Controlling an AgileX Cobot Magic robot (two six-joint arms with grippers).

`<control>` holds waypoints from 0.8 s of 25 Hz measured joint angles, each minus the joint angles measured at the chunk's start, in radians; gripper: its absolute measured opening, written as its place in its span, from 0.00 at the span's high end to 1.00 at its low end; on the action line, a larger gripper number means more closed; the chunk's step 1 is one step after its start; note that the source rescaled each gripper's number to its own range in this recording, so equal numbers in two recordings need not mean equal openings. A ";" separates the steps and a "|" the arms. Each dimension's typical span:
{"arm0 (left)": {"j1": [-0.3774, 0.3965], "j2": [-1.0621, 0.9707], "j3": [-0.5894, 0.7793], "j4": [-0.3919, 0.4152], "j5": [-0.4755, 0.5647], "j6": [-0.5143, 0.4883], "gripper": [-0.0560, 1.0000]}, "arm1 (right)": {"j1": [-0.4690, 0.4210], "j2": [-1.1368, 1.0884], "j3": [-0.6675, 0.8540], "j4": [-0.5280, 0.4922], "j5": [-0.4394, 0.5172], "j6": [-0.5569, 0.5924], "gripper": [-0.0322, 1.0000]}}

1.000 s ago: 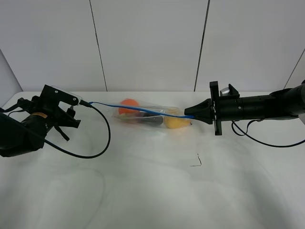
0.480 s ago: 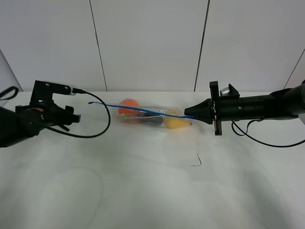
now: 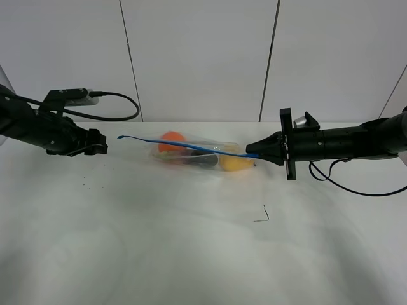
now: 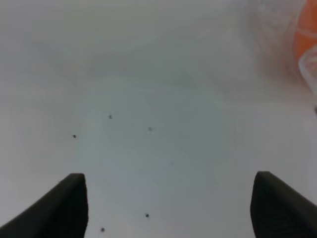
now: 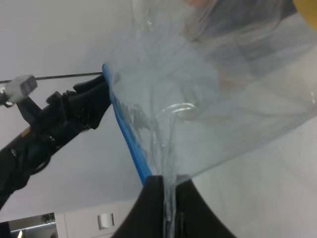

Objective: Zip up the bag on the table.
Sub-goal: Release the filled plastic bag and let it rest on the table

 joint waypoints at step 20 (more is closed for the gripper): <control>0.000 -0.002 -0.351 0.494 0.791 -0.583 0.07 | 0.000 0.000 0.000 0.000 0.000 0.003 0.97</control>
